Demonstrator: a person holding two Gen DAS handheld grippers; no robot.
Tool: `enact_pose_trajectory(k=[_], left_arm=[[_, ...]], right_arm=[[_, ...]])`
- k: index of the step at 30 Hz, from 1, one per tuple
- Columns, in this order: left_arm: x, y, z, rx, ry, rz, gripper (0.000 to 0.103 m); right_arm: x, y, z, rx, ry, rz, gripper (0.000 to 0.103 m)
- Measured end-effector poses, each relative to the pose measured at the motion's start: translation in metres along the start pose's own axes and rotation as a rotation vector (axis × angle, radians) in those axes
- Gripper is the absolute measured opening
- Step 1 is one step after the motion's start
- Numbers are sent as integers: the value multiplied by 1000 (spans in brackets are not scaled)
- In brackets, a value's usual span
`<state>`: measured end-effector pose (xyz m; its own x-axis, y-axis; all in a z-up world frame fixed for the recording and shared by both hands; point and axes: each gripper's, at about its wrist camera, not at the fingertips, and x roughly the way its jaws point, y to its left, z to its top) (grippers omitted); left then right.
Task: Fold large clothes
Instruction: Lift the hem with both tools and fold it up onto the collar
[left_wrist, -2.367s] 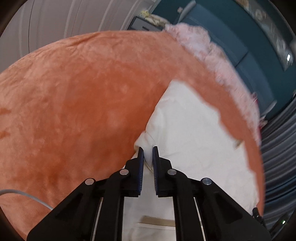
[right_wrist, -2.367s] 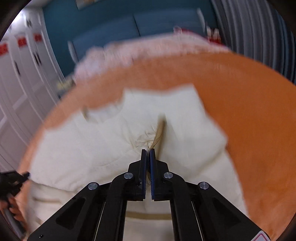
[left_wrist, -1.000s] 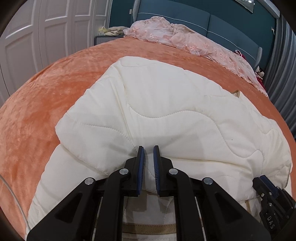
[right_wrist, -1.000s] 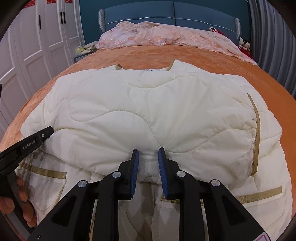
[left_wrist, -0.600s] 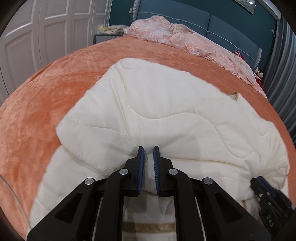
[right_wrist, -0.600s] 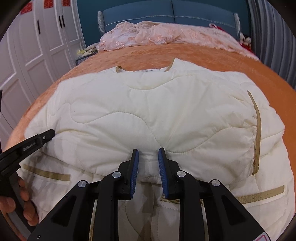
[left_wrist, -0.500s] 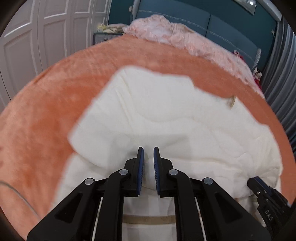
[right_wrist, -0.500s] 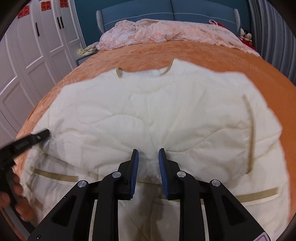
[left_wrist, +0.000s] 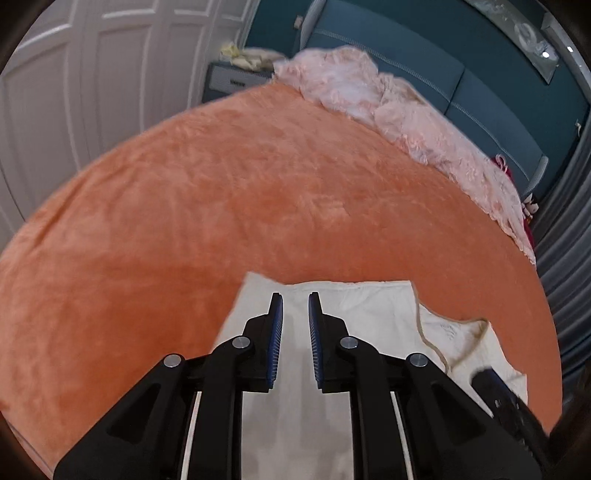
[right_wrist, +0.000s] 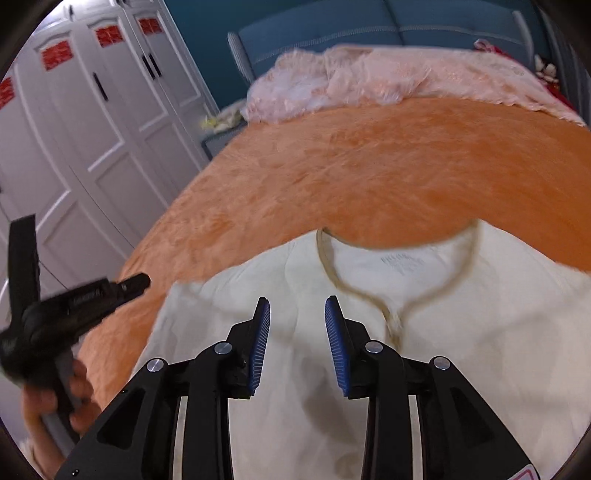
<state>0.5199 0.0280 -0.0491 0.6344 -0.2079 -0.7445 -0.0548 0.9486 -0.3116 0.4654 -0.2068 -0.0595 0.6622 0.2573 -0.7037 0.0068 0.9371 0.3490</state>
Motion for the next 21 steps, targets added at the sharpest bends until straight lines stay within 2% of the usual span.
enact_pose_trajectory(k=[3, 8, 10, 12, 15, 17, 19, 20, 21], left_arm=[[41, -3, 0, 0, 46, 19, 13], [77, 3, -20, 25, 59, 50, 10], [78, 7, -26, 17, 29, 37, 9], [77, 9, -31, 19, 7, 30, 9], [78, 12, -31, 11, -3, 17, 9], [79, 12, -31, 14, -8, 19, 9], [79, 8, -33, 31, -15, 35, 9], [81, 7, -33, 37, -15, 42, 9], [81, 6, -32, 40, -15, 46, 9]], right_arm=[[45, 0, 17, -17, 64, -9, 31], [102, -5, 18, -17, 148, -21, 33], [108, -3, 13, -34, 147, -19, 30], [109, 2, 11, -69, 137, -6, 0], [98, -1, 12, -65, 56, -80, 0], [96, -17, 11, -2, 35, -131, 0], [104, -38, 8, 88, 77, -100, 0], [99, -45, 8, 125, 63, -72, 0], [91, -47, 8, 135, 42, -83, 0]])
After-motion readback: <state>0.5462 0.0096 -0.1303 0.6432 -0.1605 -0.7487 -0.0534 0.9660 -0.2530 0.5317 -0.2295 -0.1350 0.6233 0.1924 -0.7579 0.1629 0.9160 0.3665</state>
